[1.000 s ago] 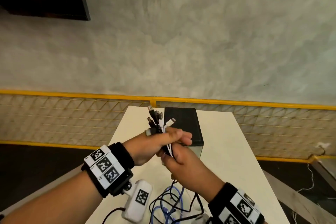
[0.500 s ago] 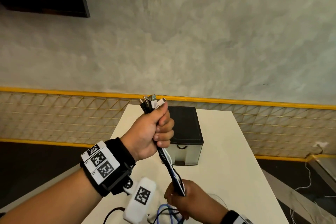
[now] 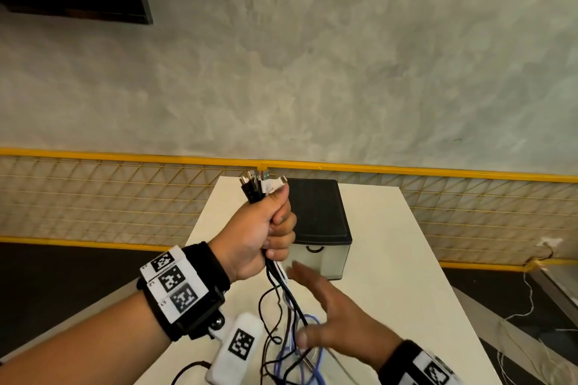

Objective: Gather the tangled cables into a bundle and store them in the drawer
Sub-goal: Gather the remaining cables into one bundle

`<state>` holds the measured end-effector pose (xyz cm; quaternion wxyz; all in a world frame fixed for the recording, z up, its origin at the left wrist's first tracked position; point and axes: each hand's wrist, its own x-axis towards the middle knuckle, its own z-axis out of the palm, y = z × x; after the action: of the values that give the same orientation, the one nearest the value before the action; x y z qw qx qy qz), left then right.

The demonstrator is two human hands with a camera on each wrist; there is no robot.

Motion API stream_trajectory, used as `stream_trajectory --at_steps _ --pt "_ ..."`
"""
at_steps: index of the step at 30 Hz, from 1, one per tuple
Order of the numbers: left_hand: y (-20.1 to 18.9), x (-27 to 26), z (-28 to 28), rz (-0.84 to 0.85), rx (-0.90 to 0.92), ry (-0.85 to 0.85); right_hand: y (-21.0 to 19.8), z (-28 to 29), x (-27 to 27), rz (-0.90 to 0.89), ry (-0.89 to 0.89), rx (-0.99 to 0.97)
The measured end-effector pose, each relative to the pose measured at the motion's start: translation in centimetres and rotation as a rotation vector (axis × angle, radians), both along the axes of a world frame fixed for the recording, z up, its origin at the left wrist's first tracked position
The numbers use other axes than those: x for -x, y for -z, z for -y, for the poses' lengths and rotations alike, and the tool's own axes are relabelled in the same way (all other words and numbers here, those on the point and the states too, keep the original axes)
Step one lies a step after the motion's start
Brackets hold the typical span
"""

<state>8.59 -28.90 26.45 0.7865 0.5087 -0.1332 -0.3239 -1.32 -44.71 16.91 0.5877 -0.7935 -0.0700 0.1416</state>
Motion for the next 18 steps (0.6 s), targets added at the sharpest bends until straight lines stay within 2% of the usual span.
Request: stream_trajectory --at_steps 2,6,8,11,15,18 --pt "0.5 0.6 0.5 0.011 -0.004 -0.001 -0.9 -1.8 -1.0 0.046 -0.021 -0.201" --pt "0.2 1.1 0.6 -0.021 -0.054 0.023 -1.0 -4.4 -1.6 0.035 0.058 -0.293" --pt "-0.6 0.9 0.0 -0.057 -0.096 0.058 -0.1 -3.9 -1.7 -0.003 0.062 -0.211" --pt "-1.4 0.8 -1.3 -0.109 -0.182 0.163 0.9 -1.9 -2.1 0.046 0.027 0.044" --pt "0.3 1.3 -2.2 -0.165 -0.373 0.311 0.5 -0.4 -3.1 0.192 -0.080 0.293" --pt "2.4 1.2 -2.5 -0.212 -0.534 0.406 -0.5 0.3 -3.0 0.140 -0.166 0.410"
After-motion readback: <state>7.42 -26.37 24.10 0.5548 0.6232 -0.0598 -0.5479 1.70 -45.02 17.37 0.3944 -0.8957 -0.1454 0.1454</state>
